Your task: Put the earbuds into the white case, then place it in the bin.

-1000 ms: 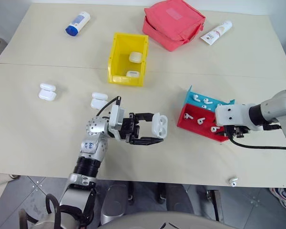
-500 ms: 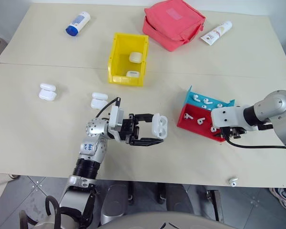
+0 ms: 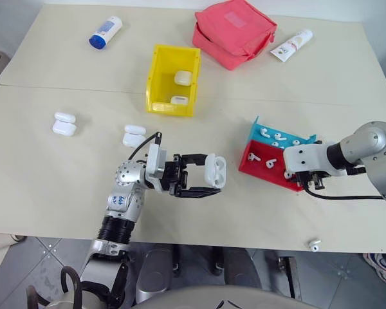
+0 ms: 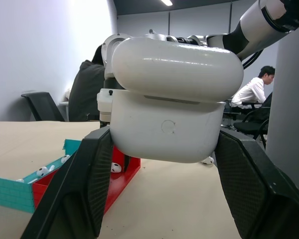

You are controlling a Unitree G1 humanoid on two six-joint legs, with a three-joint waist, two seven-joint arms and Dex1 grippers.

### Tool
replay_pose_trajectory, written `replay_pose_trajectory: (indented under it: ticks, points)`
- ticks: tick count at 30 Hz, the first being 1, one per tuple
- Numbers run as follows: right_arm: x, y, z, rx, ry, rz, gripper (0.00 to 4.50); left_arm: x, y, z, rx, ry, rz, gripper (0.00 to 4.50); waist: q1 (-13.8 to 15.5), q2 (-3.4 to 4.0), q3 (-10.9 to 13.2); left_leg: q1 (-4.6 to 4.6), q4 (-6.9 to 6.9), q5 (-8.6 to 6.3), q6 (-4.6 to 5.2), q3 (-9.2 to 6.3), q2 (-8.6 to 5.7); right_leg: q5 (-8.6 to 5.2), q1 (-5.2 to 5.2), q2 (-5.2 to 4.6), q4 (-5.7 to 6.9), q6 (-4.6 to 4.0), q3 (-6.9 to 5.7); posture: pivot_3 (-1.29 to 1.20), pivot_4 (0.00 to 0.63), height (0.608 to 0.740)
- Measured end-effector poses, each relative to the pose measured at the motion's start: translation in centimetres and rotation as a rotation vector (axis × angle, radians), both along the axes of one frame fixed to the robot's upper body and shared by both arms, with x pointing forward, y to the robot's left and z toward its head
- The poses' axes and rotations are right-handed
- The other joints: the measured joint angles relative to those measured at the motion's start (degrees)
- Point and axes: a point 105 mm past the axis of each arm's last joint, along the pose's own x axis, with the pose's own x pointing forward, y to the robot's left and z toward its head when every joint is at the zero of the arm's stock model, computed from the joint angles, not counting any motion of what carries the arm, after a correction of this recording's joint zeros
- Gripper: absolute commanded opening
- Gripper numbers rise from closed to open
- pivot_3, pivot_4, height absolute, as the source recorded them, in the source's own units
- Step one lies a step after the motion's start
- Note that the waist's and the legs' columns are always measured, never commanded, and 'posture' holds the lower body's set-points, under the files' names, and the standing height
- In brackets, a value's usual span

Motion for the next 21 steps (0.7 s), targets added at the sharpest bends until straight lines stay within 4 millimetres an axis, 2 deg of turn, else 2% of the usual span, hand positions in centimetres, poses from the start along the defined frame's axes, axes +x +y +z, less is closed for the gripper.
replay_pose_trajectory:
  ticks: [11,12,13,21]
  points:
    - [0.27,0.18,0.06,0.003,-0.008,-0.005,1.53,0.04,0.04,-0.03,0.002,0.001,0.002,2.73,-0.13,0.0,0.0,0.0,0.02,0.0,0.0,-0.02,0.0,0.0,0.02,0.0,0.0,0.0,-0.02,0.0,0.15,0.74]
    - [0.26,0.17,0.05,0.002,-0.007,-0.008,1.18,0.04,0.04,-0.02,0.002,0.001,0.002,2.73,-0.14,0.0,0.0,0.0,0.02,0.0,0.0,-0.03,0.0,0.0,0.03,0.0,0.0,0.0,-0.03,0.0,0.15,0.74]
    - [0.26,0.15,0.03,0.002,-0.007,-0.009,1.03,0.04,0.04,-0.02,0.002,0.0,0.001,2.73,-0.14,0.0,0.0,0.0,0.02,0.0,0.0,-0.03,0.0,0.0,0.03,0.0,0.0,0.0,-0.03,0.0,0.15,0.74]
    - [0.34,0.06,0.05,-0.004,-0.012,-0.011,1.03,0.41,0.06,-0.16,0.006,0.013,0.003,2.73,-0.15,0.0,0.0,0.0,0.05,0.0,0.0,-0.06,0.0,0.0,0.06,0.0,0.0,0.0,-0.05,0.0,0.15,0.74]
